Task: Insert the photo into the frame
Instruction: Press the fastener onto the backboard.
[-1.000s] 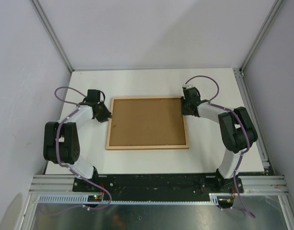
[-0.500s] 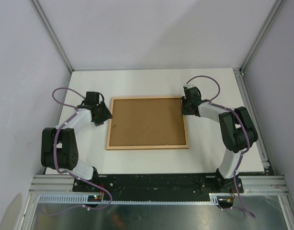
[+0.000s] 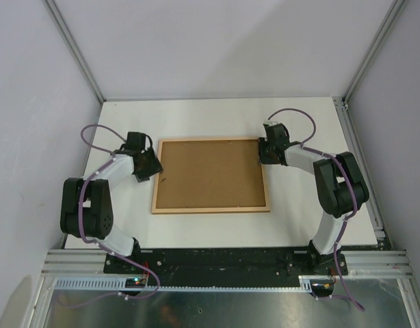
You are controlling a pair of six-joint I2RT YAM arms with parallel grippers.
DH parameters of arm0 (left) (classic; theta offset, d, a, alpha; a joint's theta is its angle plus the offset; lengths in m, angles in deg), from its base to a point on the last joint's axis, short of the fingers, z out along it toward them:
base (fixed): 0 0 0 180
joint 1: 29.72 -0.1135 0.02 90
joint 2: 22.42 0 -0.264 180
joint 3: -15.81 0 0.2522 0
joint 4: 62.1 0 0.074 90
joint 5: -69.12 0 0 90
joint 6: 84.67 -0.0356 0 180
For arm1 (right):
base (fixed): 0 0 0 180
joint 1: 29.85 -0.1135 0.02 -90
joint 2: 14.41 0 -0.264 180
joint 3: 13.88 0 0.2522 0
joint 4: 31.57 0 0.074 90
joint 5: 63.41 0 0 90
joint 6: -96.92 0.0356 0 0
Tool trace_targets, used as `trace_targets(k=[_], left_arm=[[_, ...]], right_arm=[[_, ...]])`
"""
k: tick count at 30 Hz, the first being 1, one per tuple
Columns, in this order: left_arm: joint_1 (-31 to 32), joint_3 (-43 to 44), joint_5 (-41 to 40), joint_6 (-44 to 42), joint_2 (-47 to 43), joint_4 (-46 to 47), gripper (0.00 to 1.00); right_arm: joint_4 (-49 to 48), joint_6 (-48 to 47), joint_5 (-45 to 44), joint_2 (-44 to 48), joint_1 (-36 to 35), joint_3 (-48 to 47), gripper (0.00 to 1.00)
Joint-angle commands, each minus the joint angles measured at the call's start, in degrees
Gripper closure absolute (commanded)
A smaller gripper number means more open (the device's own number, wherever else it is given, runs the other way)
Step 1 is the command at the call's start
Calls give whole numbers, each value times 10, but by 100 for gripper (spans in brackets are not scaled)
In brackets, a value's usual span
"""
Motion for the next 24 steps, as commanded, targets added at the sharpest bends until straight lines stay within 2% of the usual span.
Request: trace_targets(k=[1, 7, 14, 17, 24], left_arm=[[15, 4, 4, -20, 5, -6, 39], [25, 3, 4, -22, 13, -9, 39], [27, 3, 3, -21, 14, -9, 39], [28, 3, 3, -21, 16, -9, 39], [28, 3, 3, -21, 17, -9, 39]], right_arm=[[15, 5, 14, 13, -1, -11, 54], [13, 9, 38, 11, -5, -13, 50], [33, 10, 13, 5, -10, -19, 52], [44, 10, 1, 2, -12, -21, 55], [66, 9, -13, -8, -14, -30, 70]])
